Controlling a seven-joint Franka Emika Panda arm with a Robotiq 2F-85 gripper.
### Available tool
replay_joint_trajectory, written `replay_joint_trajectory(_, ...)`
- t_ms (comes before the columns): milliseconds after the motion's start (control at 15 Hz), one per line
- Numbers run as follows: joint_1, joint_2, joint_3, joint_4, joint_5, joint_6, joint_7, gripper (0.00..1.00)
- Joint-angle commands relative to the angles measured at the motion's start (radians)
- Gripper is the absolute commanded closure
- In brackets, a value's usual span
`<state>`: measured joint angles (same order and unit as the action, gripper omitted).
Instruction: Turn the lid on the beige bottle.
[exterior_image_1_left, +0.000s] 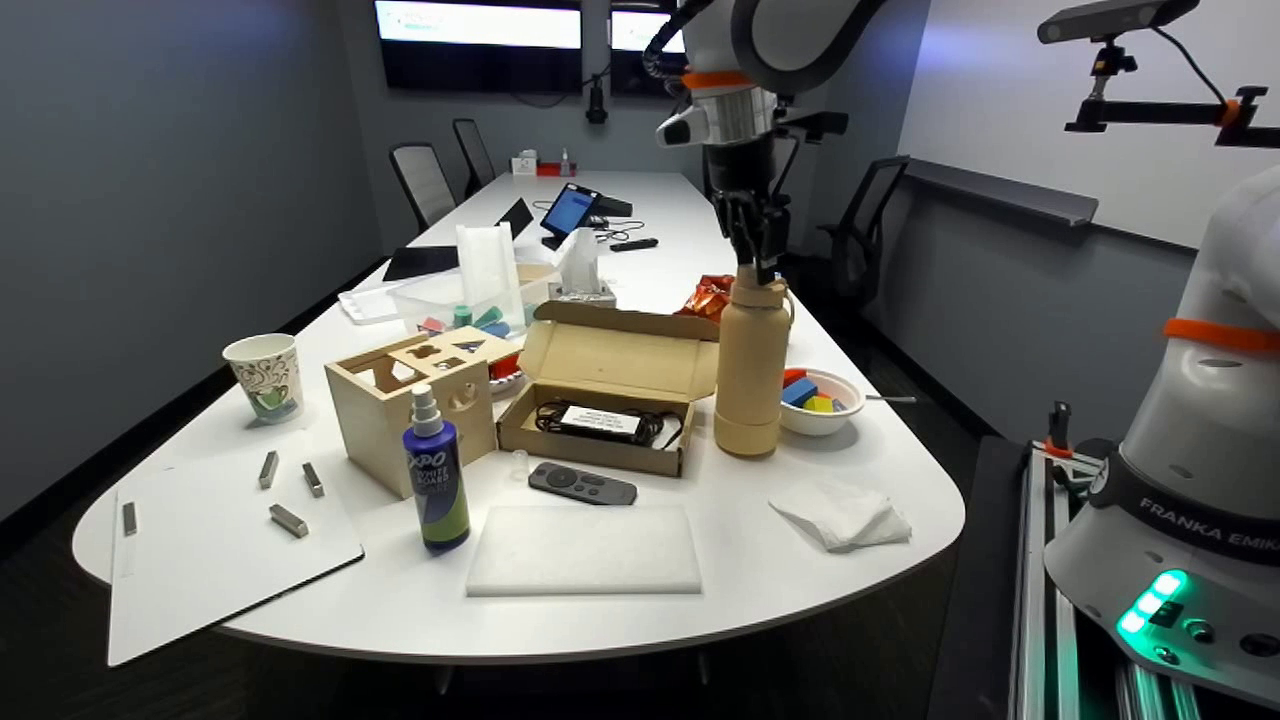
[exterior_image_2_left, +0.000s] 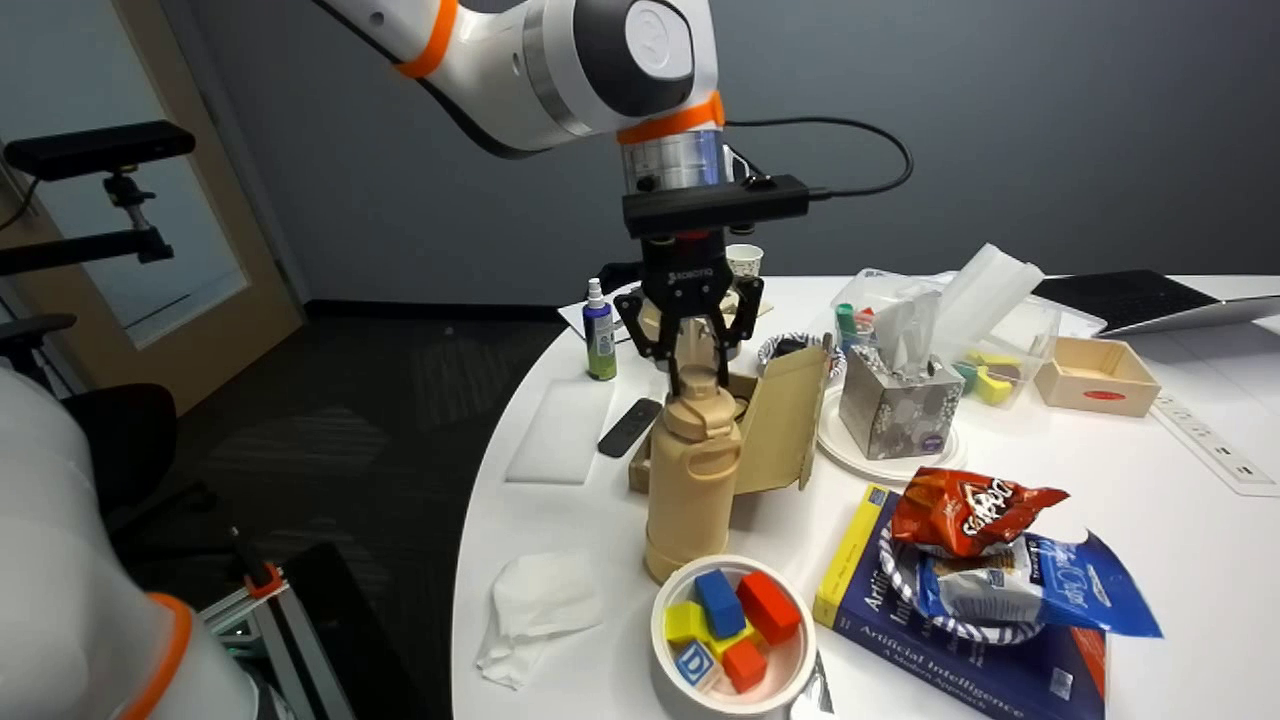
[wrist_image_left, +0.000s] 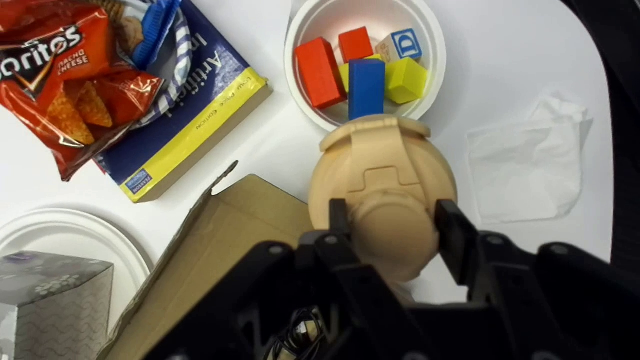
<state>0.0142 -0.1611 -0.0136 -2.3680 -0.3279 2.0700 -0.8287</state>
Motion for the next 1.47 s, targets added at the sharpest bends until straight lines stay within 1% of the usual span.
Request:
replay_joint_trajectory(0, -0.008, 0.035, -0.010, 0.031, -0.105, 0.036, -0.088, 0.79)
replay_joint_trajectory(133, -0.009, 0.036, -0.011, 0.025, -0.133, 0.050, -0.136, 0.79)
replay_joint_trajectory(333, -0.010, 0.037, -0.015, 0.024, -0.144, 0.064, -0.202, 0.79)
replay_joint_trajectory(600, -0.009, 0.034, -0.022, 0.029, -0.099, 0.061, -0.244, 0.79)
replay_joint_trajectory(867, -0.009, 0.036, -0.029, 0.044, -0.027, 0.030, -0.222, 0.79)
replay_joint_trajectory(1067, -0.011, 0.033, -0.036, 0.049, 0.047, 0.014, -0.207, 0.79)
replay_joint_trajectory(1400, -0.018, 0.046, -0.044, 0.060, 0.133, 0.018, -0.114, 0.79)
